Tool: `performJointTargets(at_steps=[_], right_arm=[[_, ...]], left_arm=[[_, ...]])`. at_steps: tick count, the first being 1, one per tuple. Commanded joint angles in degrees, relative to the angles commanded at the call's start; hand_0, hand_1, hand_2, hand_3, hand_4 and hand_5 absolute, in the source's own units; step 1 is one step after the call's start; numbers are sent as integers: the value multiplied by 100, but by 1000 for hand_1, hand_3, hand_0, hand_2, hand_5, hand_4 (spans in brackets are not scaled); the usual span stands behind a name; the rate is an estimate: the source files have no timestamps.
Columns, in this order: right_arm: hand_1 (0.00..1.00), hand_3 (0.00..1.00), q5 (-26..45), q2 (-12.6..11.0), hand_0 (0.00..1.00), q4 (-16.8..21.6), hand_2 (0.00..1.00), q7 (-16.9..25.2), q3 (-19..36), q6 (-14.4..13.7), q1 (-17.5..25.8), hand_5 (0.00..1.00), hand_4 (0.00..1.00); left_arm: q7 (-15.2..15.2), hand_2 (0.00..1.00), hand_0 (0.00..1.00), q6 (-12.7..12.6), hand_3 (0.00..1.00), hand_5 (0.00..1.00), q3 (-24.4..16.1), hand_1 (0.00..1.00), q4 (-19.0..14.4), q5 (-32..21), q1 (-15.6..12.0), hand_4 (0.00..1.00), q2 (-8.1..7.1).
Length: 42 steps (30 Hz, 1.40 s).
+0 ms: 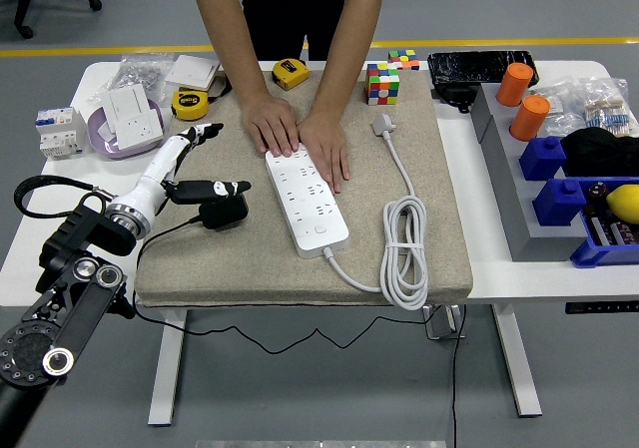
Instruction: Pick up the plug,place it near the board,insert it into the board,press the button
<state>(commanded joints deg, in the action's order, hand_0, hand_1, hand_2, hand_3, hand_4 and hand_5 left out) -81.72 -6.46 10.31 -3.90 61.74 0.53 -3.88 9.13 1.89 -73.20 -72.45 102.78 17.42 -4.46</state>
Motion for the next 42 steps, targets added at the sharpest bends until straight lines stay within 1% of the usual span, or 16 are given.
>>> performJointTargets(at_steps=[3, 4, 9, 10, 12, 15, 16, 20, 21, 24, 27, 33, 34, 36, 37, 42], right_arm=[[721, 607, -32, -8, 812, 0, 693, -11, 20, 4, 10, 575, 888], [720, 607, -35, -10, 813, 0, 693, -13, 15, 6, 16, 575, 888], [720, 607, -44, -19, 813, 0, 693, -17, 0, 11, 26, 575, 888], [720, 608, -41, -23, 813, 0, 693, -15, -9, 11, 22, 575, 888], [720, 608, -39, -27, 813, 0, 693, -15, -15, 10, 15, 575, 888], [720, 608, -16, -35, 813, 0, 693, -9, -38, 7, 12, 575, 888], [720, 608, -24, -37, 812, 0, 693, -11, -32, 8, 14, 576, 888], [720, 608, -46, -40, 812, 0, 693, -16, -17, 12, 24, 576, 888], [720, 607, -45, -40, 812, 0, 693, -15, -21, 12, 24, 575, 888], [720, 607, -18, -40, 812, 0, 693, -8, -55, 10, 17, 575, 888], [720, 607, 2, -41, 812, 0, 693, -2, -74, 7, 9, 575, 888], [720, 606, -29, -44, 812, 0, 693, -13, -38, 11, 3, 575, 887], [721, 606, -27, -45, 812, 0, 693, -12, -41, 12, 0, 575, 887], [721, 606, -30, -44, 812, 0, 693, -13, -34, 11, -8, 575, 887], [721, 606, -17, -42, 812, 0, 693, -11, -44, 10, -15, 575, 887], [721, 606, -11, -42, 812, 0, 693, -11, -48, 10, -29, 575, 887]], left_arm=[[-15, 819, 958, -26, 771, 158, 158, 892, 281, 708, 116, 998, 23], [-28, 736, 802, -45, 712, 162, 180, 789, 389, 931, 155, 998, 46], [-97, 736, 802, -200, 712, 162, 182, 789, 734, 2147, 260, 998, 145], [-114, 572, 685, -252, 584, 161, 188, 656, 798, 2353, 275, 998, 155], [-136, 572, 685, -314, 584, 161, 206, 656, 882, 2558, 284, 998, 162], [-184, 572, 685, -442, 584, 161, 263, 656, 898, 2614, 238, 998, 161], [-205, 536, 658, -500, 521, 158, 283, 639, 897, 2626, 223, 998, 164], [-319, 536, 658, -838, 521, 158, 330, 639, 949, 2660, 196, 998, 198], [-340, 531, 655, -892, 499, 163, 325, 657, 974, 2670, 197, 998, 209], [-428, 531, 655, -1124, 499, 163, 273, 657, 1107, 2698, 217, 998, 260], [-504, 531, 655, -1322, 499, 163, 225, 657, 1276, 2722, 270, 998, 313], [-595, 527, 652, -1575, 485, 171, 155, 656, 1635, 2722, 406, 998, 421], [-609, 514, 628, -1610, 472, 176, 144, 648, 1685, 2722, 426, 998, 435], [-642, 514, 628, -1682, 472, 176, 120, 648, 1766, 2722, 458, 998, 446], [-680, 514, 628, -1780, 472, 176, 96, 648, 1826, 2722, 485, 998, 446], [-769, 492, 601, -2025, 456, 180, 1, 634, 1878, 2722, 563, 998, 446]])
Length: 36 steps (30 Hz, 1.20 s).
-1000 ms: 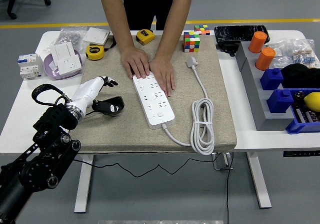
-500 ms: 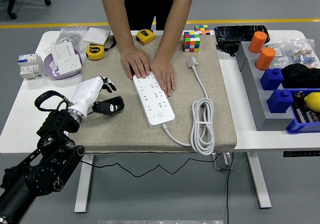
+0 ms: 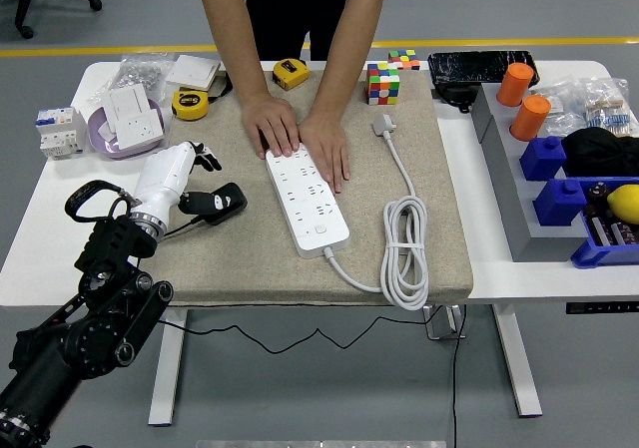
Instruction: Pick up the plug,place it near the board,insert it into the board,press the button
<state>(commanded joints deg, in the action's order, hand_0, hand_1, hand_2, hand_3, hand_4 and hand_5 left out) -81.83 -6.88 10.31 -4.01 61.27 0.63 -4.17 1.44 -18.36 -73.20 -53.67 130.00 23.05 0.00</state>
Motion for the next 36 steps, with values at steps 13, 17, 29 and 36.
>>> performJointTargets(at_steps=[13, 17, 29, 36], right_arm=[[720, 606, 14, 3, 811, 0, 693, 5, 5, -4, -10, 574, 886], [720, 606, 4, 2, 812, 0, 694, 3, 20, -3, -10, 574, 886], [720, 606, -22, 7, 812, 0, 693, -3, 57, 0, -2, 574, 886], [720, 606, -23, -6, 812, 0, 693, 0, 50, -2, 16, 574, 886]], left_arm=[[86, 486, 596, 147, 448, 184, -124, 633, 98, 0, 45, 998, 0], [38, 480, 593, 9, 446, 190, -173, 632, -17, 0, 47, 998, 0], [-86, 470, 582, -202, 442, 242, -113, 620, -895, 0, -87, 998, -32], [-120, 618, 604, -100, 580, 293, 447, 657, -1737, -405, -257, 998, -296]])
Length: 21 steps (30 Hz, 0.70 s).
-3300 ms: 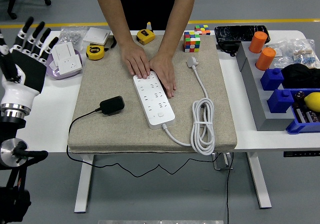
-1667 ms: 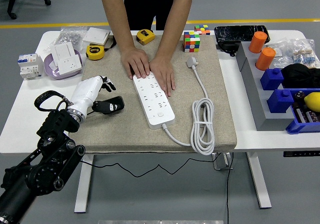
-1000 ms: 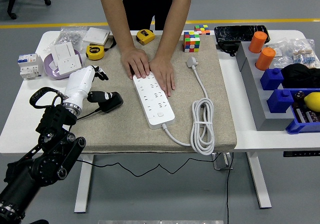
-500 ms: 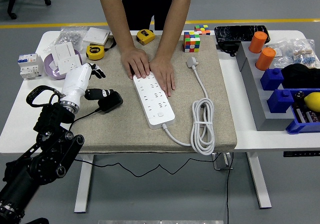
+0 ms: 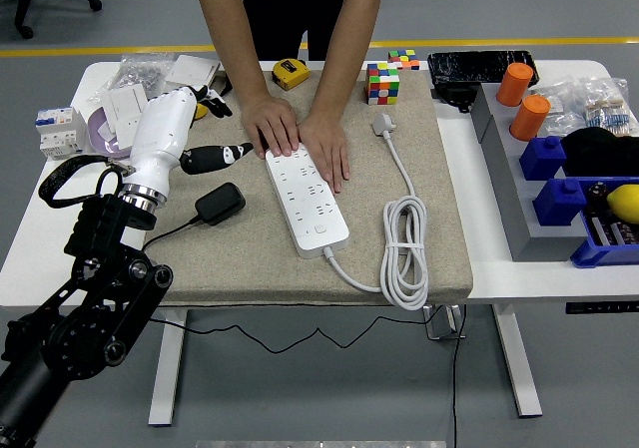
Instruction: Pick up the plug,place it near the board,insert it into the board,press the button
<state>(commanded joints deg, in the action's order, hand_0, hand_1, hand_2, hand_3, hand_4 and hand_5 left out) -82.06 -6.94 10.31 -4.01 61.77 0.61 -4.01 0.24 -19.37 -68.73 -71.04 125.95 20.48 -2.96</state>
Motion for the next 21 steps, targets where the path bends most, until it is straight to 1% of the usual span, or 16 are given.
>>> performJointTargets(at_steps=[1, 3, 4, 5, 7, 9, 10, 14, 15, 16, 21], right_arm=[[720, 606, 3, 0, 812, 0, 693, -1, -6, 1, 0, 574, 886], [720, 606, 18, 1, 812, 0, 693, 1, -32, 5, -9, 574, 886], [720, 606, 42, 2, 812, 0, 694, 7, -59, 4, -16, 574, 886], [720, 606, 57, 2, 812, 0, 694, 12, -76, 3, -19, 574, 886], [720, 606, 106, 5, 812, 0, 694, 24, -129, -1, -35, 574, 886], [720, 606, 107, 2, 812, 0, 694, 25, -134, -3, -37, 574, 886], [720, 607, 89, 0, 812, 0, 693, 18, -117, -1, -34, 574, 886], [720, 607, -2, -9, 812, 0, 693, -8, -32, 8, -2, 574, 886], [720, 607, -23, -10, 812, 0, 693, -13, -13, 10, 4, 574, 886], [720, 607, -37, -10, 812, 0, 694, -16, 0, 10, 8, 574, 886], [720, 607, -41, -8, 812, 0, 694, -10, 5, 3, 15, 574, 886]], left_arm=[[20, 618, 604, 35, 580, 293, 117, 657, 35, -21, 5, 998, -14], [75, 618, 604, 66, 580, 293, 285, 657, 208, -18, 36, 998, 3], [109, 877, 860, 81, 862, 251, 337, 903, 302, 9, 54, 998, 21], [129, 877, 860, 90, 862, 251, 359, 903, 353, 25, 64, 998, 31], [227, 877, 860, 181, 862, 251, 468, 903, 650, 95, 140, 998, 86], [279, 877, 860, 229, 862, 251, 517, 903, 859, 156, 192, 998, 116], [292, 967, 953, 245, 931, 229, 535, 964, 1019, 185, 228, 998, 141], [319, 967, 953, 212, 931, 229, 490, 964, 1508, 405, 286, 998, 230], [320, 967, 953, 198, 931, 229, 469, 964, 1574, 405, 288, 998, 244], [319, 956, 937, 179, 932, 207, 454, 970, 1626, 405, 287, 998, 254], [322, 956, 937, -13, 932, 207, 429, 970, 1869, 405, 284, 998, 267]])
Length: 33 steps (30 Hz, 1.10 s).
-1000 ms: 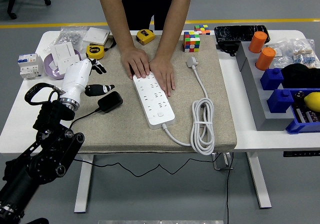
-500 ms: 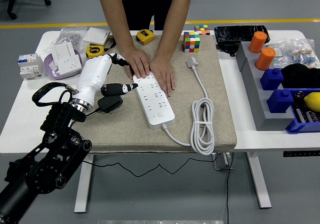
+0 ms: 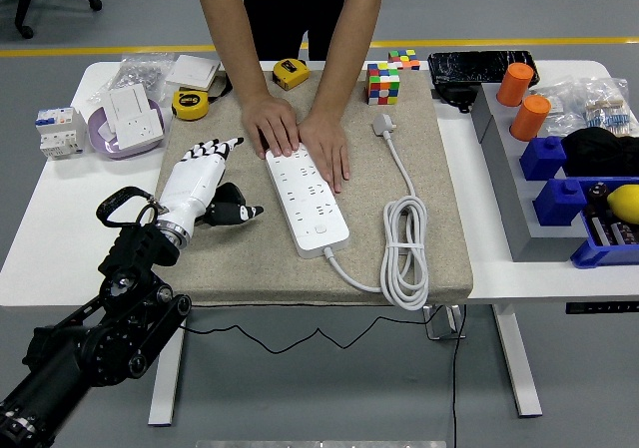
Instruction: Pick up the plug,place it near the board,insert it into the board,press the button
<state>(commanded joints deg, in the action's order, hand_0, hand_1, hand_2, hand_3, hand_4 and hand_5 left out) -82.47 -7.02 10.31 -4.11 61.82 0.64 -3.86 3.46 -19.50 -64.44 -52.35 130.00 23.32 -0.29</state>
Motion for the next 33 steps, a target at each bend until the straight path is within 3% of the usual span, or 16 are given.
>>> performJointTargets(at_steps=[1, 6, 7, 12, 13, 18, 19, 24, 25, 30, 31, 33], right_arm=[[720, 607, 14, 1, 811, 0, 693, 4, -13, -1, -3, 574, 886], [720, 607, 81, 1, 811, 0, 693, 22, -76, -3, -29, 574, 886], [720, 608, 85, 1, 811, 0, 693, 23, -77, -3, -34, 574, 886], [720, 608, 50, -1, 811, 0, 693, 13, -32, 0, -42, 574, 886], [720, 607, 46, -2, 812, 0, 693, 13, -26, 0, -41, 574, 887], [720, 607, 23, 0, 812, 0, 693, 10, 1, 2, -39, 574, 887], [720, 607, 24, 1, 811, 0, 693, 11, 0, 2, -40, 574, 887], [720, 607, 30, 6, 811, 0, 693, 17, -3, 1, -46, 574, 887], [720, 607, 28, 6, 811, 0, 693, 17, -1, 1, -46, 574, 887], [720, 607, 30, 6, 811, 0, 693, 19, 3, -1, -54, 574, 887], [720, 607, 23, 7, 811, 0, 693, 17, 12, 0, -58, 574, 888], [720, 607, 30, 9, 811, 0, 693, 19, 11, -1, -62, 574, 888]], left_arm=[[-3, 772, 747, -40, 832, 212, -11, 814, 43, 0, 2, 998, 3], [-23, 772, 747, -159, 832, 212, -82, 814, 260, 0, 13, 998, 19], [-25, 658, 679, -171, 708, 223, -95, 721, 301, 0, 16, 998, 22], [-55, 658, 679, -195, 708, 223, -155, 721, 472, 0, 34, 998, 29], [-63, 538, 599, -210, 561, 218, -162, 596, 484, 0, 34, 998, 29], [-109, 538, 599, -274, 561, 218, -219, 596, 527, 0, 43, 998, 29], [-115, 440, 503, -277, 463, 211, -235, 511, 533, 0, 42, 998, 29], [-110, 440, 503, -263, 463, 211, -275, 511, 549, 0, 53, 998, 29], [-107, 404, 439, -261, 431, 172, -282, 431, 553, 0, 54, 998, 29], [-89, 404, 439, -222, 431, 172, -295, 431, 548, 0, 62, 998, 29], [-91, 398, 404, -218, 453, 148, -294, 389, 545, 0, 68, 915, 29], [-88, 398, 404, -194, 453, 148, -290, 389, 533, 0, 75, 915, 29]])
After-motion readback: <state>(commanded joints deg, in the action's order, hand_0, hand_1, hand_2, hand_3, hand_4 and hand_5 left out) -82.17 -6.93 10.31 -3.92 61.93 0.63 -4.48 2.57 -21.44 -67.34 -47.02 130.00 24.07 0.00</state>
